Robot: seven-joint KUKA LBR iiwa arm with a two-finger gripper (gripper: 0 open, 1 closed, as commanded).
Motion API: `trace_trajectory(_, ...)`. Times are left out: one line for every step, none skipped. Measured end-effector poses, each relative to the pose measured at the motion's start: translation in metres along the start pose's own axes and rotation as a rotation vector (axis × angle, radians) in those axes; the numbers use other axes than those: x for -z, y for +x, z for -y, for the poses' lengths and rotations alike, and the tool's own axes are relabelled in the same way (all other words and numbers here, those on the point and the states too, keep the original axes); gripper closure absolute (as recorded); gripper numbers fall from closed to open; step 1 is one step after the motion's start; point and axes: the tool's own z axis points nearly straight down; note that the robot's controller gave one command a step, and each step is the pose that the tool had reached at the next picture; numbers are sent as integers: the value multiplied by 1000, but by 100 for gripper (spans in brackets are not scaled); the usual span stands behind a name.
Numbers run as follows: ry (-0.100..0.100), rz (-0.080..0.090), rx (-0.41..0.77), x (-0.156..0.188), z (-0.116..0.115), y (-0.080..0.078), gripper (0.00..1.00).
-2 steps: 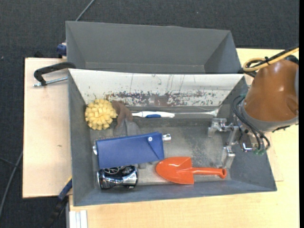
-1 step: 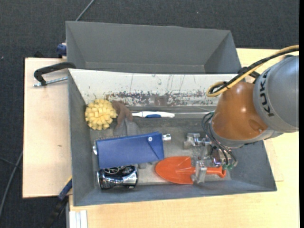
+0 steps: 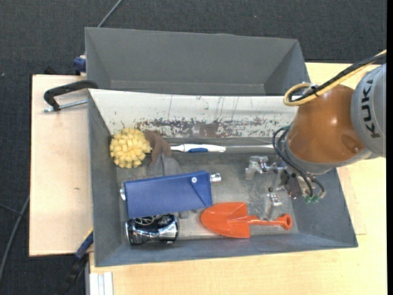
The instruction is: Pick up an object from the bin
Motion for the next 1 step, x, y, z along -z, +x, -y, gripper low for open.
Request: trace_trajectory(-7,-25,-97,-64,-7,9,0)
